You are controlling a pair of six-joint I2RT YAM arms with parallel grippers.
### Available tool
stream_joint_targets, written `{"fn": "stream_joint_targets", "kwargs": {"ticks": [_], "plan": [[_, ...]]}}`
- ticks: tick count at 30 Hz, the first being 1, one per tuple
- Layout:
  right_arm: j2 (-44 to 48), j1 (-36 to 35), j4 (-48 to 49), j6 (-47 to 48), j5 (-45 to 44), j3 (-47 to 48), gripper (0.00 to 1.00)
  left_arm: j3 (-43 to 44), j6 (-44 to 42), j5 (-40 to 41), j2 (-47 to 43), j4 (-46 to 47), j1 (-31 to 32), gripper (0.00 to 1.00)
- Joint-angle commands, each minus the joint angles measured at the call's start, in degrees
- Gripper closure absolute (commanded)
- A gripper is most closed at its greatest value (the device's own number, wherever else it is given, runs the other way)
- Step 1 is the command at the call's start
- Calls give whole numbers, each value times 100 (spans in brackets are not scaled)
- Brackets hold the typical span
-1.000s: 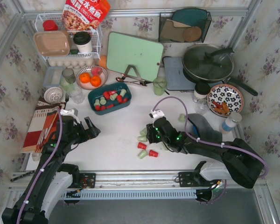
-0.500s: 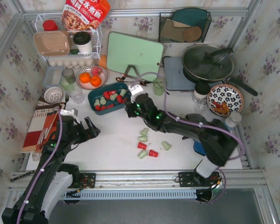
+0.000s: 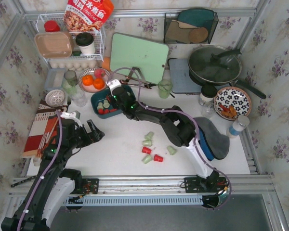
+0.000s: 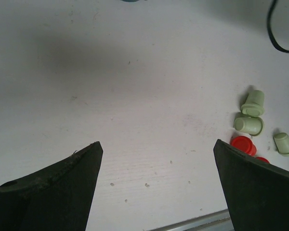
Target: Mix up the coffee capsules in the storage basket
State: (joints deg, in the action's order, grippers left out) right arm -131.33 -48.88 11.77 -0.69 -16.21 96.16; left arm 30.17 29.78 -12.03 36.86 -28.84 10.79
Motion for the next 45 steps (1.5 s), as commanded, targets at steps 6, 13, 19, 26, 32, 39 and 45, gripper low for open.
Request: {"fn": "stream_joint_targets", "kwargs": {"ticks": [6, 13, 19, 26, 32, 39, 45], "plan": [[-402, 28, -481, -286, -294, 656, 17, 41, 29, -141, -342, -140, 2, 0], [-55, 29, -781, -551, -377, 613, 6, 2, 56, -242, -302, -64, 2, 0], [833, 18, -997, -570, -639, 92, 3, 7, 32, -151, -230, -68, 2, 0], [2574, 17, -391, -633, -826, -1839, 0, -124, -13, -305, -263, 193, 24, 6], [4132, 19, -111, -442, -898, -3729, 0, -218, -78, -446, -226, 566, 135, 7], [5516, 19, 161, -303, -1258, -5435, 0, -7, -156, 34, 178, 1051, 757, 6], [6014, 32, 742, -264, -1574, -6372, 0, 348, -261, 763, 1208, 1619, 1820, 7]]}}
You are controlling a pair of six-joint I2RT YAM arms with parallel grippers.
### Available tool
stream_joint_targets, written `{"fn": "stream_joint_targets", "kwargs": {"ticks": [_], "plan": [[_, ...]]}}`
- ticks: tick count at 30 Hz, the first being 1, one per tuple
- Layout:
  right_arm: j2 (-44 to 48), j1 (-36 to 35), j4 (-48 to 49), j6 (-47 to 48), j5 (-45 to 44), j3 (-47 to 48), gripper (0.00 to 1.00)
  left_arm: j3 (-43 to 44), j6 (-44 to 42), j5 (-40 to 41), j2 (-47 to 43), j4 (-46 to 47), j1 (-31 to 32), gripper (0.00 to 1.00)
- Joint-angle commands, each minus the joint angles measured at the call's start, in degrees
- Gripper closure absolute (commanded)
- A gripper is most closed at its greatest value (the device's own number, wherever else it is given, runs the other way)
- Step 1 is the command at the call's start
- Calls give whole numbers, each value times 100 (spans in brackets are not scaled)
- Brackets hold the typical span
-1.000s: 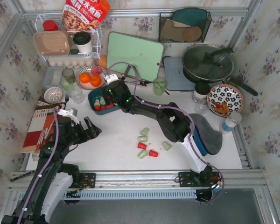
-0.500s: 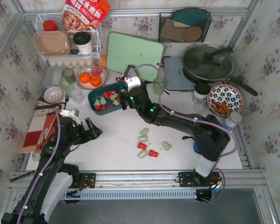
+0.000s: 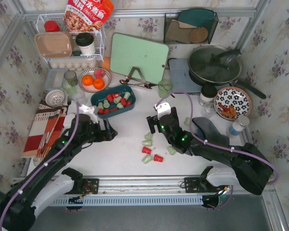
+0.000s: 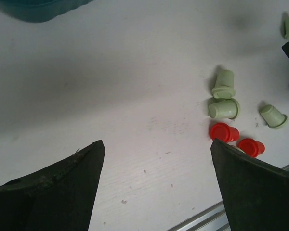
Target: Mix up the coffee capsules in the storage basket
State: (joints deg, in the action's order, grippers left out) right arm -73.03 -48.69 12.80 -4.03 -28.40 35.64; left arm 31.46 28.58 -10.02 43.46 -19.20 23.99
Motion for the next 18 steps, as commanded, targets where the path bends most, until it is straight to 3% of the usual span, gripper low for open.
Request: {"fn": "stream_joint_targets", "kwargs": {"ticks": [1, 9, 18], "plan": [[237, 9, 765, 81, -414, -435, 0, 323, -176, 669, 830, 717, 767, 7], [625, 17, 1122, -120, -924, -882, 0, 1430, -584, 1205, 3070, 1031, 2231, 13], [1358, 54, 1339, -236, -1413, -1257, 0, 2519, 30, 2034, 4988, 751, 3387, 13]]}}
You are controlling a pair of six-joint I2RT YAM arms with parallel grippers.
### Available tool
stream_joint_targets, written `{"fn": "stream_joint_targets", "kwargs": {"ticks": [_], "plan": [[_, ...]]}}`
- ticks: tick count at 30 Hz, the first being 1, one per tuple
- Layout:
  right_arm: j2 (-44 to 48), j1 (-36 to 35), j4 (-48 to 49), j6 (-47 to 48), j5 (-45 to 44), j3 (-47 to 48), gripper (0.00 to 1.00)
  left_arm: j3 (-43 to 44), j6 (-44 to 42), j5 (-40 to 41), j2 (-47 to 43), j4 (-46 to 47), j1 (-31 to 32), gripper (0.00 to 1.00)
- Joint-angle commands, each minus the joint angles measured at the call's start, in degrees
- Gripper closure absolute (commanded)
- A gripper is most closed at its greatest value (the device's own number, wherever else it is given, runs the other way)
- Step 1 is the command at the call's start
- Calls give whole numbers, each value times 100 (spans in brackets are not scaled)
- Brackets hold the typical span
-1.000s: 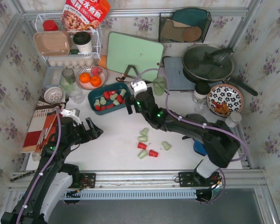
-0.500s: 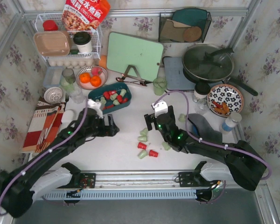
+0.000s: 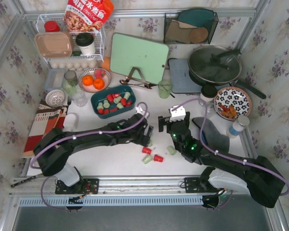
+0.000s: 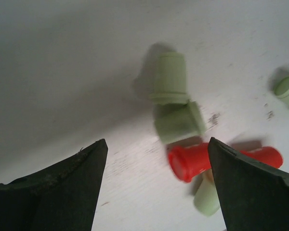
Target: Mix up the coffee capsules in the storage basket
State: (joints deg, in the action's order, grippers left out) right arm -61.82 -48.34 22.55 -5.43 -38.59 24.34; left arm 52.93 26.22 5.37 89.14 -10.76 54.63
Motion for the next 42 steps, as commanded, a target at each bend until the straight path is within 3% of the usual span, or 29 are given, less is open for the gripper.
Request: {"fn": "stream_joint_targets", "kwargs": {"ticks": [1, 6, 10, 15, 23, 30, 35, 42], "plan": [[335, 24, 399, -103, -432, -173, 0, 481, 302, 591, 563, -178, 413, 14], [674, 60, 542, -146, -431, -381, 0, 824, 565, 775, 1092, -471, 656, 16], [678, 70, 604, -103, -395, -416, 0, 990, 668, 894, 1360, -673, 691, 31], [613, 70, 601, -110, -319, -395, 0, 1047, 751, 1079, 1469, -787, 711, 37], [589, 70, 602, -107, -281, -389, 0, 997, 770, 986, 1476, -553, 724, 66], [592, 68, 583, -108, -263, -377, 0, 842, 706, 1324, 970, -504, 724, 71], [590, 69, 585, -124, -237, -386, 0, 774, 390, 2059, 346, -653, 680, 71], [541, 71, 610, -142, -164, -374, 0, 733, -63, 2369, -261, -739, 25, 71]]}}
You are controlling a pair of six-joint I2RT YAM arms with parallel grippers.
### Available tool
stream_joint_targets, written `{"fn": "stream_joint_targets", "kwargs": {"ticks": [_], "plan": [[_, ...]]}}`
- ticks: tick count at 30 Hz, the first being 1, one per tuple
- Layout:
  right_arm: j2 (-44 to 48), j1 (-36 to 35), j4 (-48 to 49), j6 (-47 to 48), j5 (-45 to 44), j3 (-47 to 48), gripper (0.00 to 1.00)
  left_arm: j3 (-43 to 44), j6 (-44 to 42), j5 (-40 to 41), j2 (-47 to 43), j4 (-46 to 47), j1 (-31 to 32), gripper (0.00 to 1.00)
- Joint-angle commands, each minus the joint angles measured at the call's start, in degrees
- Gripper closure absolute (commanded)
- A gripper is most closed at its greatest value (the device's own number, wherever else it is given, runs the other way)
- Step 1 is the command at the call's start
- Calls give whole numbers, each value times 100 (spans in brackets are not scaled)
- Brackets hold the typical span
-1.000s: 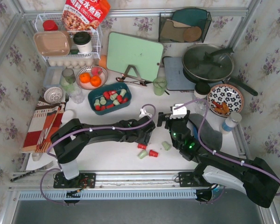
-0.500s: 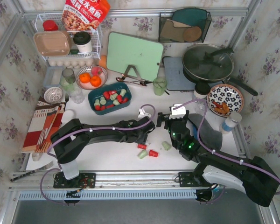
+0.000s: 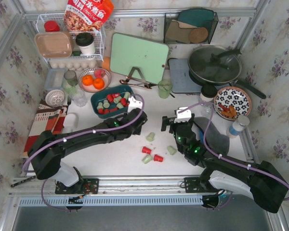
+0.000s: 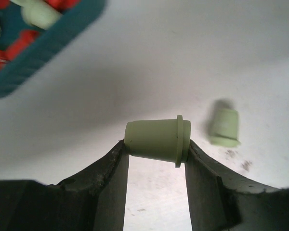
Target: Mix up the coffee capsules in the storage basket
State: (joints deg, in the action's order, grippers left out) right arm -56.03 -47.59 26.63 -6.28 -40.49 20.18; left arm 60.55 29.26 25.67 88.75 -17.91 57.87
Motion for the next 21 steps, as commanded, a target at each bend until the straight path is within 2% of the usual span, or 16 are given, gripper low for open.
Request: {"fn": "stream_joint_targets", "kwargs": {"ticks": [1, 8, 14, 21], "plan": [[-59, -4, 207, -57, 39, 39, 0, -39, -429, 317, -290, -1, -434, 71], [-259, -4, 193, -46, 133, 107, 0, -121, -796, -162, -723, 307, -1608, 71], [-408, -4, 170, -48, 209, 156, 0, -16, -959, -576, -527, 501, -2557, 70], [-438, -4, 151, -40, 217, 179, 0, 215, -950, -990, -34, 574, -3046, 70]]}}
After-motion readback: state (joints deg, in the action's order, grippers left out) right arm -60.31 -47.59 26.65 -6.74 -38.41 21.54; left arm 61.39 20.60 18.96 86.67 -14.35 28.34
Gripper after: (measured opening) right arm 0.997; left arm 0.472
